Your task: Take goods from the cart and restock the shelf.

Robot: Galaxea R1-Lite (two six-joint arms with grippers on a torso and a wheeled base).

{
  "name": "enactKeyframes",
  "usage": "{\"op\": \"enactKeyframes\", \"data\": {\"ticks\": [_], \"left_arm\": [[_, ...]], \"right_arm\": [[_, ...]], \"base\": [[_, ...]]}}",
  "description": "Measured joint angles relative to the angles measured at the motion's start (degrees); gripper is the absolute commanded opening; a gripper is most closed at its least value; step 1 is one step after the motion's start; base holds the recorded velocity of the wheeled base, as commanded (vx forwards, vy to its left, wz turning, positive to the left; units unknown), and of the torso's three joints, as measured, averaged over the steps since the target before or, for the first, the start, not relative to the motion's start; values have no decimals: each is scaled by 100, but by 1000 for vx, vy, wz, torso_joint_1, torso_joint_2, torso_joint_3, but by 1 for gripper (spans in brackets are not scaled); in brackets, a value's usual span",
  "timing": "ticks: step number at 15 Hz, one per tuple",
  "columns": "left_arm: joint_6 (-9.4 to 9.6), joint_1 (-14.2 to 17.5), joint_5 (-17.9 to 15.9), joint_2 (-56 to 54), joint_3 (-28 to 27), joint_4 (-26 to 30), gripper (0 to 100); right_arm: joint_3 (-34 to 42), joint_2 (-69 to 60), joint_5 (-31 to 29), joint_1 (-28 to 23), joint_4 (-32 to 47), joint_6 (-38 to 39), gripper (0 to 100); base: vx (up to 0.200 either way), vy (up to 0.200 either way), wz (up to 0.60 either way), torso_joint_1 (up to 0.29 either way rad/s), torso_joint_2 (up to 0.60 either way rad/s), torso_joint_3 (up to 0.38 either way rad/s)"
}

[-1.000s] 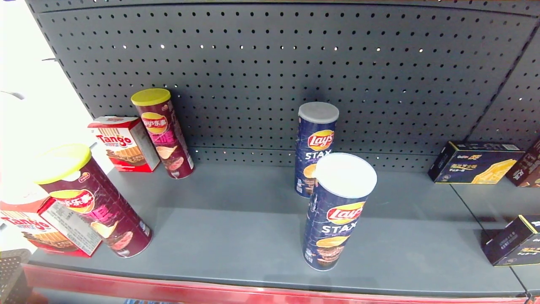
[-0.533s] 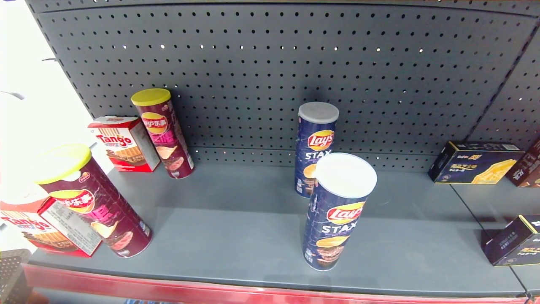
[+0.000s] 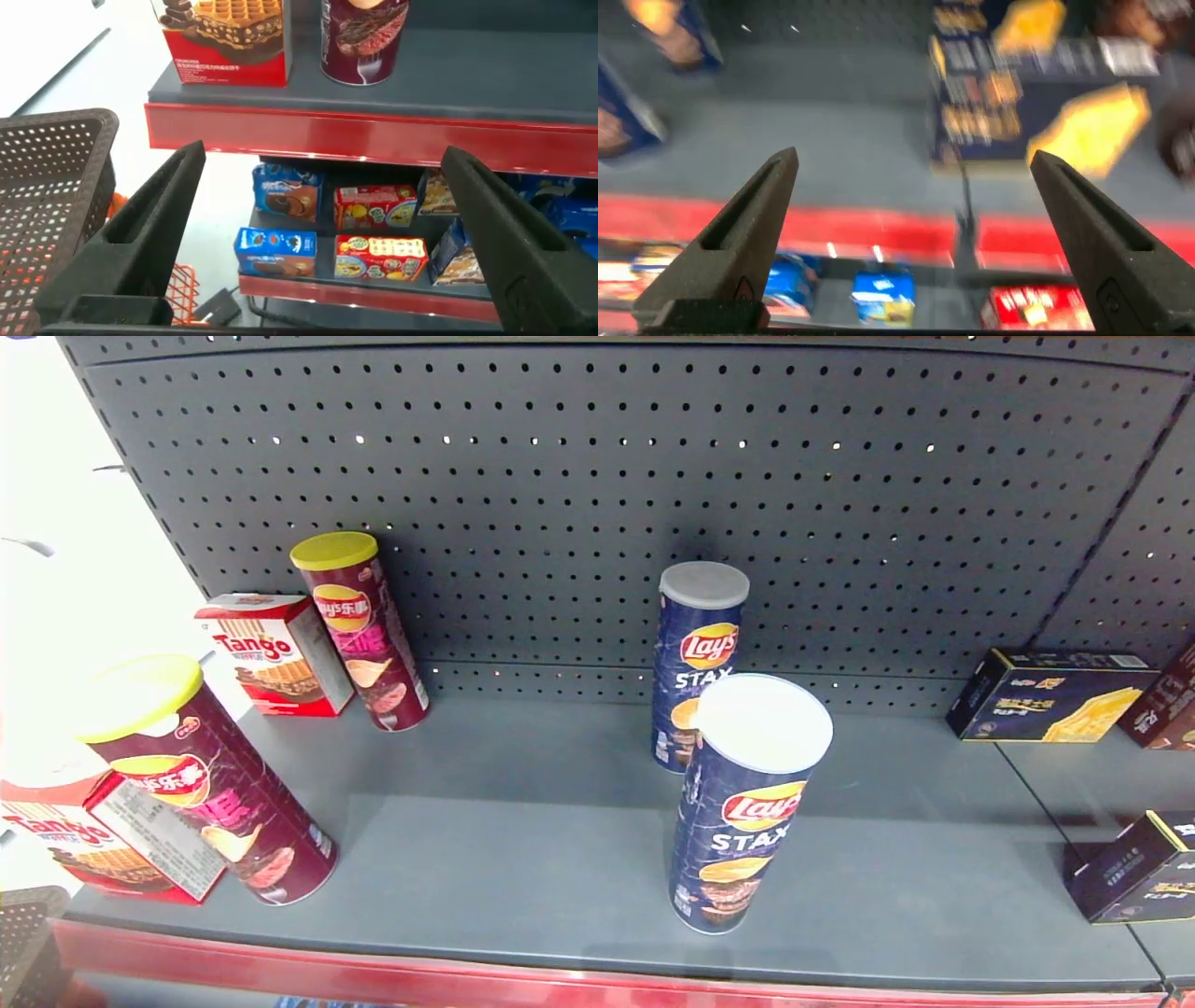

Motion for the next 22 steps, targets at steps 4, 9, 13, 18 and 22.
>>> {"op": "enactKeyframes", "data": {"ticks": [4, 9, 13, 18, 22], "left_arm": [[2, -2, -11, 2, 0, 2, 100], [2, -6, -18, 9, 0, 0, 100], [2, -5, -30, 11, 0, 2, 100], [4, -5, -40, 13, 0, 2, 100], [6, -5, -38, 17, 0, 2, 100]], "right_arm": [[-1119, 2302, 371, 1009, -284, -219, 100], [-1158, 4088, 458, 2026, -1165, -483, 100], [-1585, 4915, 439, 2294, -1275, -713, 100], [-2029, 5613, 290, 2603, -1312, -727, 100], [-2153, 5945, 277, 2743, -1349, -731, 100]], "base": [[0, 0, 0, 0, 0, 0], [0, 0, 0, 0, 0, 0], [0, 0, 0, 0, 0, 0], [0, 0, 0, 0, 0, 0], [0, 0, 0, 0, 0, 0]]}}
